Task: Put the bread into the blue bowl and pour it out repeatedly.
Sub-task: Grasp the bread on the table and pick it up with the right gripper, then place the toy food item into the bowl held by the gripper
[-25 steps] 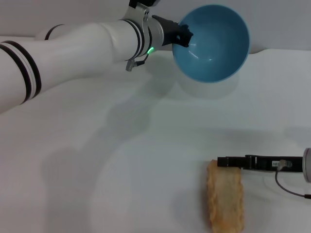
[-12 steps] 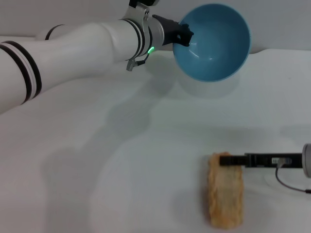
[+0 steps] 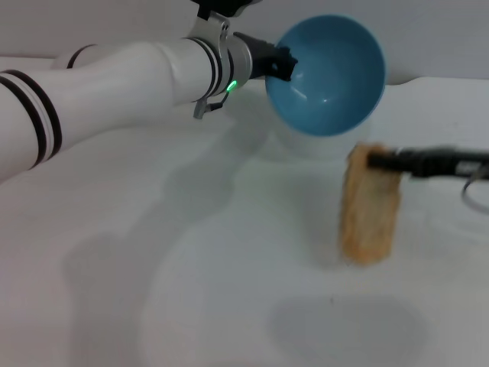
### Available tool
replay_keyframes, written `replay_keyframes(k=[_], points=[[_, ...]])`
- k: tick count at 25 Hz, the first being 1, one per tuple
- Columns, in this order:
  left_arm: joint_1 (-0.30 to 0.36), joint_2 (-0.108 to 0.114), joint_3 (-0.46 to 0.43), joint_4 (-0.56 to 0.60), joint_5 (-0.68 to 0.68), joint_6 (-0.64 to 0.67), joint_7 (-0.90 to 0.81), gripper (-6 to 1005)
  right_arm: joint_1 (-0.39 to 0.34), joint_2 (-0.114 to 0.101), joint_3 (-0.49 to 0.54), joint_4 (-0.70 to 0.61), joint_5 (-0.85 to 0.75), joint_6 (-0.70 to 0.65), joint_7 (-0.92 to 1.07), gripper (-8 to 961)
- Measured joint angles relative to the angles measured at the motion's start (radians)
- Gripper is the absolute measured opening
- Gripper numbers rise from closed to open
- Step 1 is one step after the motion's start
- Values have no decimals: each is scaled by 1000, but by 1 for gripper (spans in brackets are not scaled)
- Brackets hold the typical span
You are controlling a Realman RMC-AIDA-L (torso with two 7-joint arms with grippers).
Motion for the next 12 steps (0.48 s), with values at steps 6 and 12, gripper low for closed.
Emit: replay_keyframes(k=[6,12], points=[[-27,3,-8,-32,1,92,-4,0,-43,1,66,-238,53,-68,16,302],[-68,2,-9,-39,2,232,-6,-1,-35,-3,130,-306,117,-82,13,257]])
